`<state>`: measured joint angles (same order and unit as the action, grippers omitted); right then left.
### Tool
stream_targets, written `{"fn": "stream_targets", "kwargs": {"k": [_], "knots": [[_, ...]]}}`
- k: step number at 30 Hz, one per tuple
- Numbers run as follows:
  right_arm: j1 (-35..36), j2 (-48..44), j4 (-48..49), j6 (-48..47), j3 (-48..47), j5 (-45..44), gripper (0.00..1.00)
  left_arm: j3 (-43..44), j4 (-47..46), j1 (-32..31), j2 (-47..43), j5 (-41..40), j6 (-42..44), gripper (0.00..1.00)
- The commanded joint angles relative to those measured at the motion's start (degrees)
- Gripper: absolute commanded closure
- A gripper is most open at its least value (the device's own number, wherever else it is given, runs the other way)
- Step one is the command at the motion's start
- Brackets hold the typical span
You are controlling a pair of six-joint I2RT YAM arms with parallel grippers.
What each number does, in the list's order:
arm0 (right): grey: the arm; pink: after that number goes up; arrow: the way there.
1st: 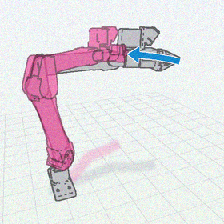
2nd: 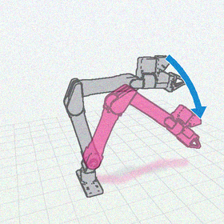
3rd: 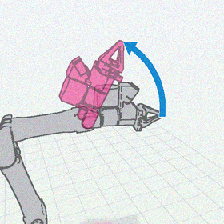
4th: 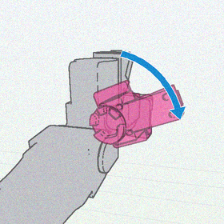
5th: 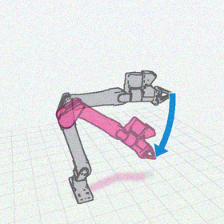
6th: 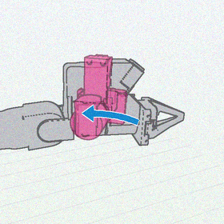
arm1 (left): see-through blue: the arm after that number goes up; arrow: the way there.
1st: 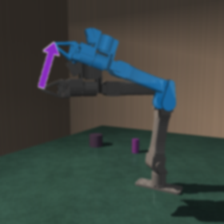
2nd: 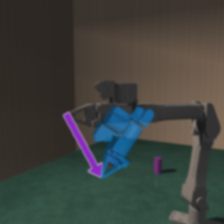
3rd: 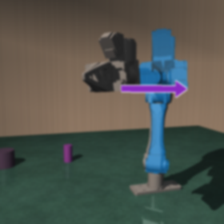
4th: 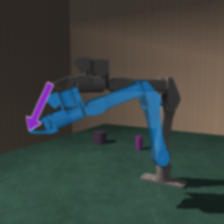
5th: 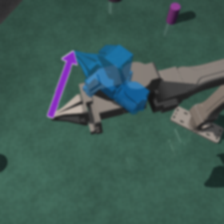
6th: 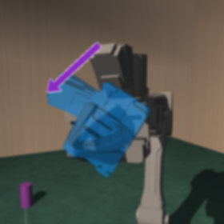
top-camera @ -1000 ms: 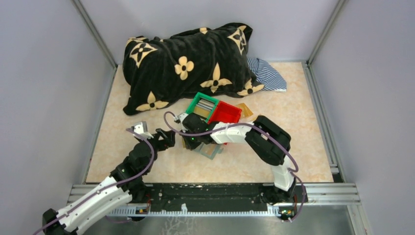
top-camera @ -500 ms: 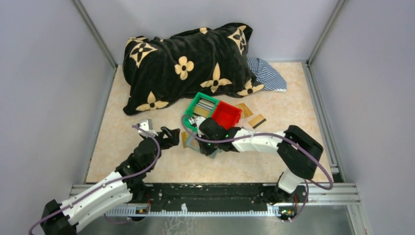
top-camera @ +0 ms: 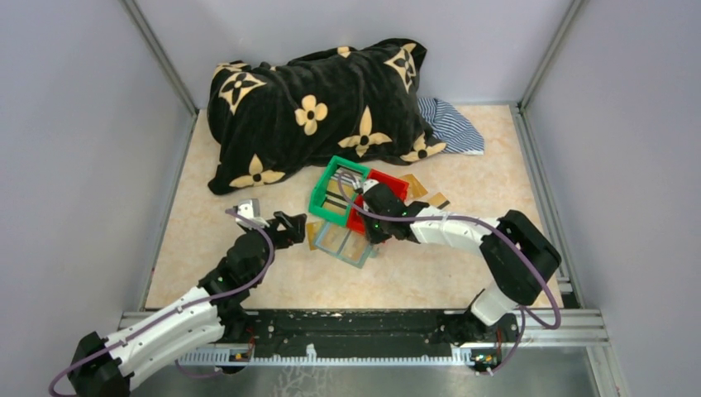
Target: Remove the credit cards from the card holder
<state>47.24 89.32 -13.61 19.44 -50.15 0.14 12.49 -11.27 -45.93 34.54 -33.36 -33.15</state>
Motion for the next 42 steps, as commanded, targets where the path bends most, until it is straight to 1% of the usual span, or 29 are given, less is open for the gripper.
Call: {"fn": "stream_targets", "kwargs": {"k": [1,9,11,12,13,15,18,22,24,27,30,34,37,42], "knots": [[-2.43,-0.72,-0.28,-1.26,0.22,-1.66,1.00,1.66,-2.36,0.97,0.59,1.03,1.72,0.09],[-8.92,-1.13,-1.33,-1.78,1.23,-3.81,1.00,0.79,-1.89,2.54,-0.37,2.31,1.43,0.09],[-9.07,-2.03,-1.57,-2.93,0.46,-2.80,1.00,0.47,-1.97,2.81,-0.32,2.57,1.56,0.09],[-8.97,-2.68,-1.17,-3.22,0.33,-0.94,1.00,0.31,-2.19,2.92,-0.15,2.80,1.66,0.09],[-8.63,-3.26,-0.78,-3.26,0.14,0.66,1.00,0.00,-2.83,2.99,0.02,3.61,2.28,0.09],[-6.68,-4.12,-0.93,-2.98,-0.82,1.03,1.00,-0.62,-4.52,3.04,0.85,5.12,3.22,0.09],[-1.35,-3.71,-1.65,-2.13,-2.98,0.65,1.00,-1.31,-6.75,3.04,2.49,7.51,3.70,0.10],[2.91,-1.71,1.17,0.20,-3.96,1.86,1.00,-0.64,-8.86,3.26,7.41,12.04,4.63,0.12],[3.64,0.11,2.56,0.48,-4.41,2.46,0.95,-0.55,-10.25,3.22,9.99,13.86,4.82,0.14],[4.28,3.28,4.20,0.11,-5.55,2.60,0.93,-0.40,-11.17,3.24,12.87,14.47,4.58,0.16],[4.81,7.44,5.13,-0.55,-7.39,3.28,0.93,-1.44,-11.68,3.37,13.13,13.70,3.57,0.18],[5.65,10.99,5.82,-1.45,-10.56,4.39,0.94,-3.36,-10.99,4.39,10.85,13.00,2.21,0.21],[5.84,12.58,6.14,-1.85,-11.98,4.94,0.96,-3.69,-9.36,5.80,9.58,13.72,1.78,0.21],[5.96,13.62,5.97,-2.25,-12.02,5.01,0.97,-3.57,-8.95,6.81,10.02,14.63,1.42,0.21]]}}
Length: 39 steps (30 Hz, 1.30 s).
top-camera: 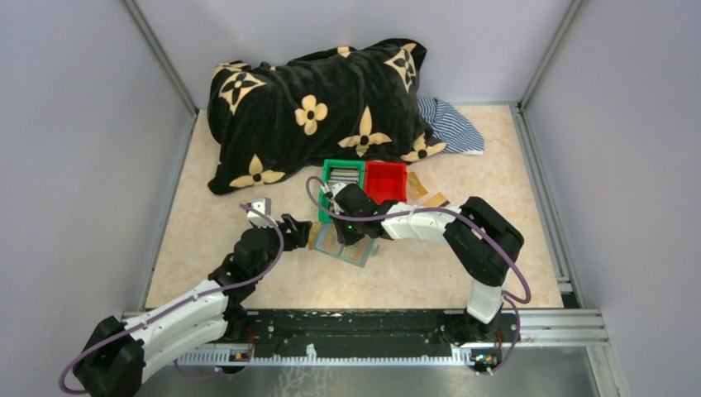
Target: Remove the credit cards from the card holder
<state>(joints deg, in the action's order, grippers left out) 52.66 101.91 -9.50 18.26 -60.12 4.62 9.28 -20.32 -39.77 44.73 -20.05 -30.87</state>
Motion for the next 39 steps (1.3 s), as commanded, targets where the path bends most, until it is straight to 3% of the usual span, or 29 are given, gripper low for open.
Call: {"fn": "stream_targets", "kwargs": {"k": [1,18,23,29,34,39], "knots": [[0.56,1.33,1.24,-1.19,-1.90,0.50,0.97,-0.32,-0.01,0.73,0.20,1.41,-0.98,0.22],[0.51,-10.39,-3.14,3.26,15.67,-2.11,1.00,0.34,-7.12,1.62,6.67,6.13,-0.62,0.20],[0.51,-13.62,-4.62,3.49,16.96,-2.91,1.00,1.04,-14.13,1.56,12.06,17.63,2.38,0.27],[0.18,-18.42,-6.44,3.84,15.73,-3.67,0.96,7.58,-16.68,1.34,25.14,36.13,6.44,0.24],[-0.34,-23.62,-8.01,4.69,15.69,-4.75,0.83,11.43,-15.98,-0.83,28.05,38.37,9.55,0.25],[-0.55,-24.98,-8.76,4.60,16.07,-4.90,0.87,13.58,-15.55,-2.07,30.68,39.42,10.86,0.28]]}}
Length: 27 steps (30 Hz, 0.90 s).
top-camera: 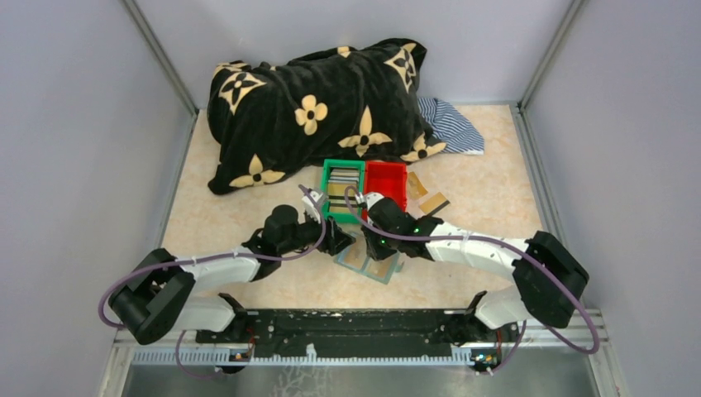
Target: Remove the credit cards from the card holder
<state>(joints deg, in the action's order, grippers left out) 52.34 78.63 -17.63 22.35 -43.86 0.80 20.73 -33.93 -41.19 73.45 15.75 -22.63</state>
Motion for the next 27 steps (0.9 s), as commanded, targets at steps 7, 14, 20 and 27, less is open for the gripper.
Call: {"fn": "stream_targets", "kwargs": {"k": [7,14,20,27], "knots": [[-0.20,2.88,6.27,1.54,3.25,2.56,0.96,0.97,-3.71,-0.73,2.90,2.57,1.08,0.30],[-0.22,2.06,3.06,-0.98,-2.32,1.42,0.97,-1.01,-4.66,-0.56,0.95,0.24,-0.21,0.32],[-0.21,6.75,5.47,-1.76,-2.78,3.09,0.98,-0.84,-4.40,-0.56,0.11,1.43,-0.42,0.32],[-0.20,9.03,8.60,0.01,0.07,4.66,0.98,-1.85,-4.32,-0.10,-2.00,1.85,-1.00,0.33]]}}
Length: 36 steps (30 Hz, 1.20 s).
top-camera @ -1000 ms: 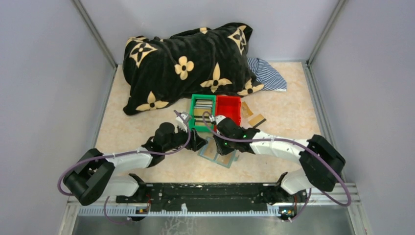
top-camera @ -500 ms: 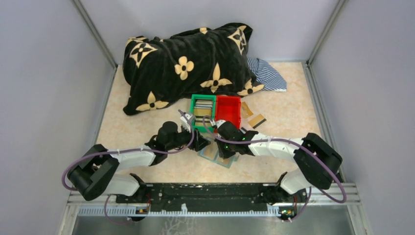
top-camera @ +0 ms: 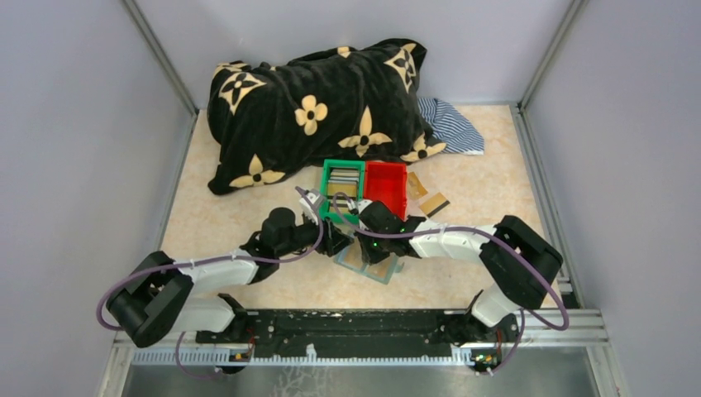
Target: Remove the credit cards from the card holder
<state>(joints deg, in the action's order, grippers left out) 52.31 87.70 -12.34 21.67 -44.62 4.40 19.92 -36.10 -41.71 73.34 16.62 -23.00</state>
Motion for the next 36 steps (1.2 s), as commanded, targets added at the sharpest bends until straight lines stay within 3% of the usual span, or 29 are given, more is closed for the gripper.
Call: {"fn": "stream_targets", "kwargs": {"k": [1,9,18,36], "knots": [[-0.15,0.25,3.39,0.73,1.11,0.97,0.98,-1.24,-2.48,0.53,-2.13,0.98,-0.68,0.33],[-0.20,1.42,4.77,1.52,2.51,2.24,0.98,-1.79,-4.56,1.46,-3.10,3.70,-1.18,0.33],[-0.45,1.17,6.84,2.88,5.16,3.14,0.98,-0.62,-8.57,1.46,5.46,13.26,-2.29,0.33],[-1.25,0.37,8.45,3.46,6.98,3.66,0.99,-1.61,-8.61,1.42,7.57,9.52,-1.96,0.36]]}}
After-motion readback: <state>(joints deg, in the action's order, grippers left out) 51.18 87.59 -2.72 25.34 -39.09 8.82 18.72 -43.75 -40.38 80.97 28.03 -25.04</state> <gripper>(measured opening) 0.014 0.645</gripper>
